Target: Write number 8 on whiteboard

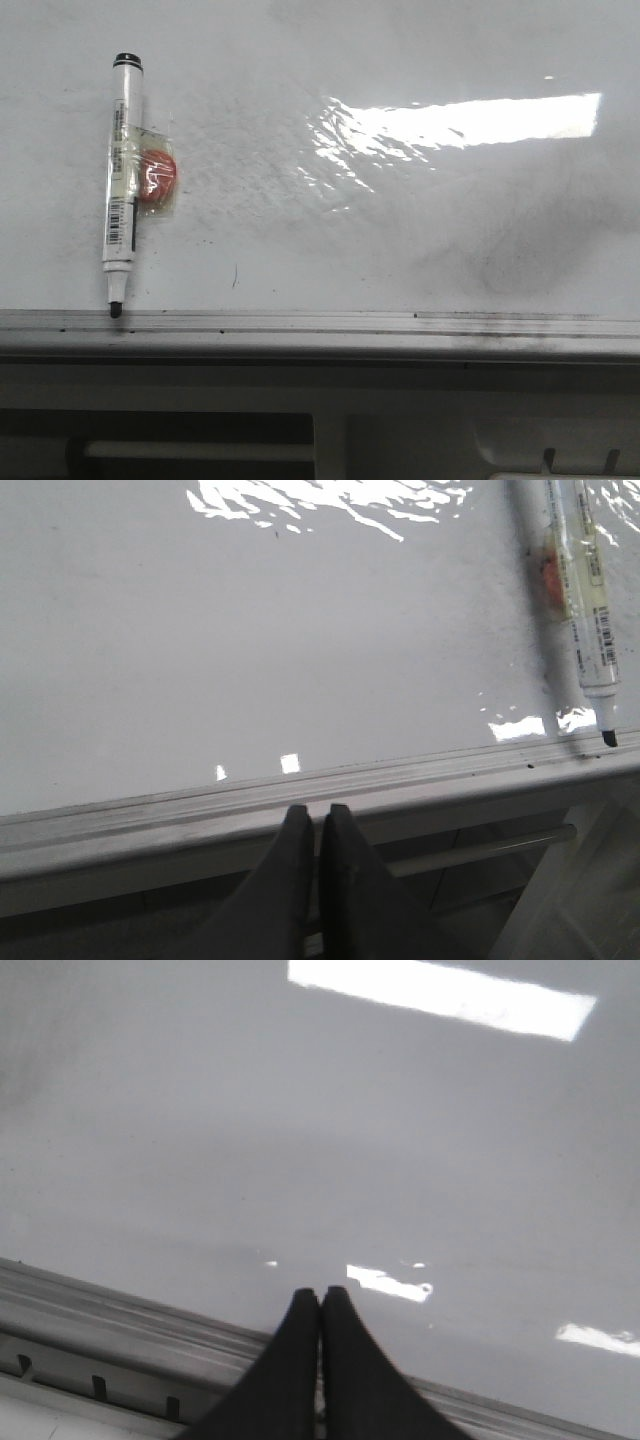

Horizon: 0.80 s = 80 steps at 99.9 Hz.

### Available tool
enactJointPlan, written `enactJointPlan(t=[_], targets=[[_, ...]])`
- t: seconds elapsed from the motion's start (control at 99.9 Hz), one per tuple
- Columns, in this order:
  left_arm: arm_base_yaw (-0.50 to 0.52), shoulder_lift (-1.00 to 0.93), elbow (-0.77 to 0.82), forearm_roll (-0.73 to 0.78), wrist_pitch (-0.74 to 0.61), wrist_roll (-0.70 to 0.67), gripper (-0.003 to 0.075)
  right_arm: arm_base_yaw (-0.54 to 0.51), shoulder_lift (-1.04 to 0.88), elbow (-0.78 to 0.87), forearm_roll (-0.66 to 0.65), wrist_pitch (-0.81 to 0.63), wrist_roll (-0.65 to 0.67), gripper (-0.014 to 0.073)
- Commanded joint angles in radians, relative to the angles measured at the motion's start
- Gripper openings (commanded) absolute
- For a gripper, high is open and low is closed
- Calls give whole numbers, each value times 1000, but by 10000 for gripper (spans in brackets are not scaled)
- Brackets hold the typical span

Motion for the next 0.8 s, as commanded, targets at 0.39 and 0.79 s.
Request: enactJointPlan(t=[0.39, 0.79], targets=[[-2, -27, 39, -11, -37, -9, -20, -7, -22, 10, -16, -23, -2, -63], [-2, -27, 39, -43, -109, -9, -20, -7, -22, 10, -108, -109, -2, -63]])
